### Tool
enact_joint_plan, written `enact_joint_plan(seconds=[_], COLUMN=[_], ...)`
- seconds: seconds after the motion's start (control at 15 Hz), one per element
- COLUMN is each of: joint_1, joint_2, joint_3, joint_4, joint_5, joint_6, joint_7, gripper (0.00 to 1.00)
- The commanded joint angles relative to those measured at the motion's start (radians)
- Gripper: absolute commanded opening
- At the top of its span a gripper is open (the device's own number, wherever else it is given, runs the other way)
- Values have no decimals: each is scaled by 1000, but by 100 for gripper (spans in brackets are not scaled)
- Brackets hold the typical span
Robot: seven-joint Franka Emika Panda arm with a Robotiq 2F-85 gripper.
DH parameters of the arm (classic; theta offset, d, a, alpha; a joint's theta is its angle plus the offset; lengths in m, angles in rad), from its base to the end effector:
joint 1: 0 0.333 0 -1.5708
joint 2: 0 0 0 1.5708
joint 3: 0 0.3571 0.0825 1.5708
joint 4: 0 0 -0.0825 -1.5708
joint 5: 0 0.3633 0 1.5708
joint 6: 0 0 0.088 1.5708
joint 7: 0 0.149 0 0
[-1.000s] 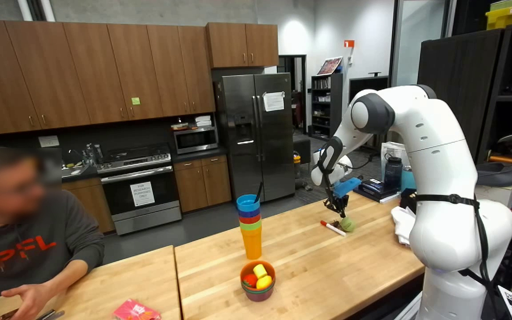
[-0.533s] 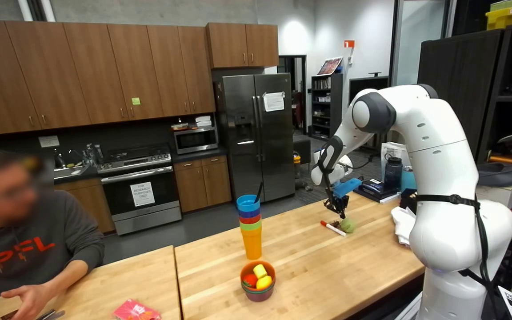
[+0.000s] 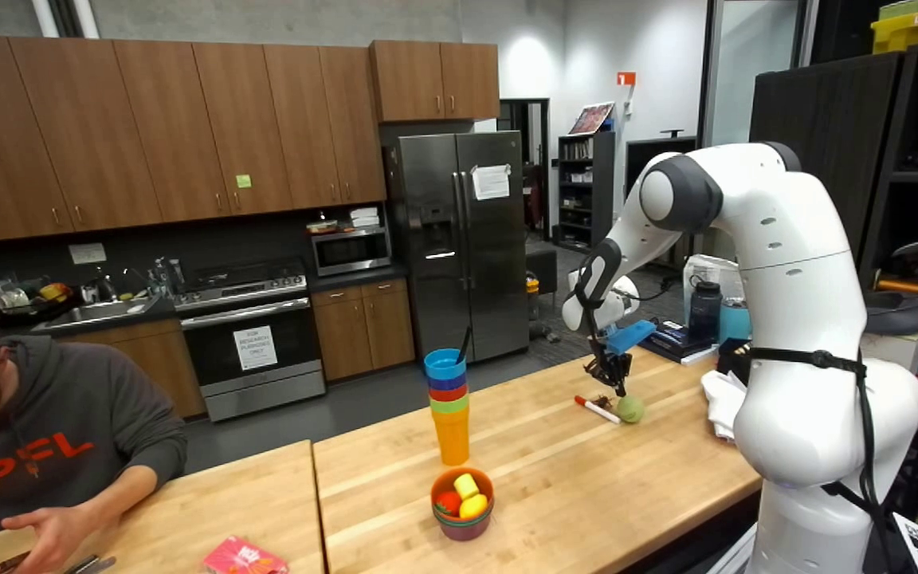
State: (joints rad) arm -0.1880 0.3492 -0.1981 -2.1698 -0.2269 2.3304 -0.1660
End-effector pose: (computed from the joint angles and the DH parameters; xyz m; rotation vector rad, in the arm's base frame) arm 0.4951 -0.2131 0.2355 2.9613 -0.0630 -0.3552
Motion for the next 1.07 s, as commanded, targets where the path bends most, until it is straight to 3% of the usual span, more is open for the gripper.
enact_joint_plan(seconds=[0.0,0.6,1.0], joint_1=[-25,-54,-45], joint_2=[-111,-268,-119], joint_3=[4,-12,-6], joint_4=[-101,-236,-63], joint_5=[5,-1,54], joint_6=[-15,-89,-19], joint_7=[-66,-186,-85], gripper=[0,0,0])
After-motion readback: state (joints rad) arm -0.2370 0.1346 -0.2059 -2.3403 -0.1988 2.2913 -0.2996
